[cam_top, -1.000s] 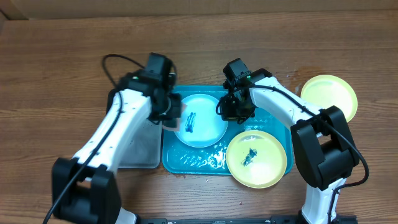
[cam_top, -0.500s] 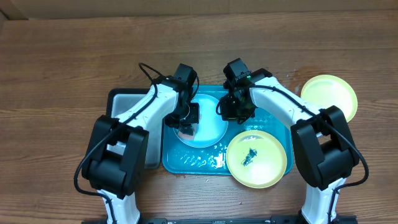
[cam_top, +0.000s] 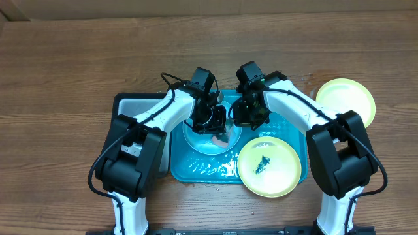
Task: Clean dirty plates on tray and stack at the side
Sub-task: 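Scrub the white plate with the sponge in the left gripper, then move the sponge back over the grey tray with the left gripper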
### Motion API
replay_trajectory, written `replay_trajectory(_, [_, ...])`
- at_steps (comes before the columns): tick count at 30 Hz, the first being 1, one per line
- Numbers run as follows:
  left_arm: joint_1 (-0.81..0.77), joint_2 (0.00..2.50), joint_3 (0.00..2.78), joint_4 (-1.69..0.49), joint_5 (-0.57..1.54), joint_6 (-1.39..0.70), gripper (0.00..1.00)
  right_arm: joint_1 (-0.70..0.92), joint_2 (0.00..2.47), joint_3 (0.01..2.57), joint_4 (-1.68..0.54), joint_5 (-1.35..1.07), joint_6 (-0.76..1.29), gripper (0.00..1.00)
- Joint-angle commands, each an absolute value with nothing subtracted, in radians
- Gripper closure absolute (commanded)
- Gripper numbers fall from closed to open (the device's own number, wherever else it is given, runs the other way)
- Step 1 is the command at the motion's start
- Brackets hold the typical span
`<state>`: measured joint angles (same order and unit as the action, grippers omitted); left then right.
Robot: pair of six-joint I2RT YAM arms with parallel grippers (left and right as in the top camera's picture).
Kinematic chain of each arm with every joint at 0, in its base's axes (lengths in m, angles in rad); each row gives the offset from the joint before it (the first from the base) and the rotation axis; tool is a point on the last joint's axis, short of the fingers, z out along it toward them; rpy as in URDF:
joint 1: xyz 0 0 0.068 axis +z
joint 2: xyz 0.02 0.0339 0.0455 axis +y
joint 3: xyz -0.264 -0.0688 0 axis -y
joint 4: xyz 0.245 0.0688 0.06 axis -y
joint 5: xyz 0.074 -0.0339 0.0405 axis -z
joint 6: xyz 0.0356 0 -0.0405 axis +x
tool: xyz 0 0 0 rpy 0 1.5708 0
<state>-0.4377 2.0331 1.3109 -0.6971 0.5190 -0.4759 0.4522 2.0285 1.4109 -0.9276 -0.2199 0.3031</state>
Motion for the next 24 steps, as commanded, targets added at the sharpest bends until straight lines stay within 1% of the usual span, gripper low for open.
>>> replay_trajectory(1, [-0.432, 2.063, 1.299, -0.695, 0.385, -0.587, 0.96, 0.455, 2.033, 1.407, -0.941, -0.229, 0.308, 0.96])
replay_trajectory(5, [-0.406, 2.063, 1.299, -0.734, 0.122, -0.609, 0.96, 0.455, 2.033, 1.407, -0.951, -0.229, 0.309, 0.96])
replay_trajectory(10, [-0.379, 2.063, 1.299, -0.812, -0.141, -0.609, 0.96, 0.455, 2.033, 1.407, -0.956, -0.229, 0.311, 0.96])
replay_trajectory(15, [-0.373, 2.063, 1.303, -0.881, -0.342, -0.627, 0.96, 0.455, 2.033, 1.407, -0.956, -0.229, 0.311, 0.96])
replay_trajectory(18, [-0.376, 2.063, 1.311, -0.928, -0.429, -0.660, 0.96, 0.455, 2.033, 1.407, -0.956, -0.229, 0.311, 0.96])
replay_trajectory(19, [-0.377, 2.063, 1.314, -0.942, -0.436, -0.669, 0.96, 0.455, 2.033, 1.407, -0.956, -0.229, 0.311, 0.96])
replay_trajectory(24, [-0.393, 2.063, 1.325, -0.908, -0.157, -0.574, 0.96, 0.455, 2.033, 1.407, -0.955, -0.228, 0.311, 0.96])
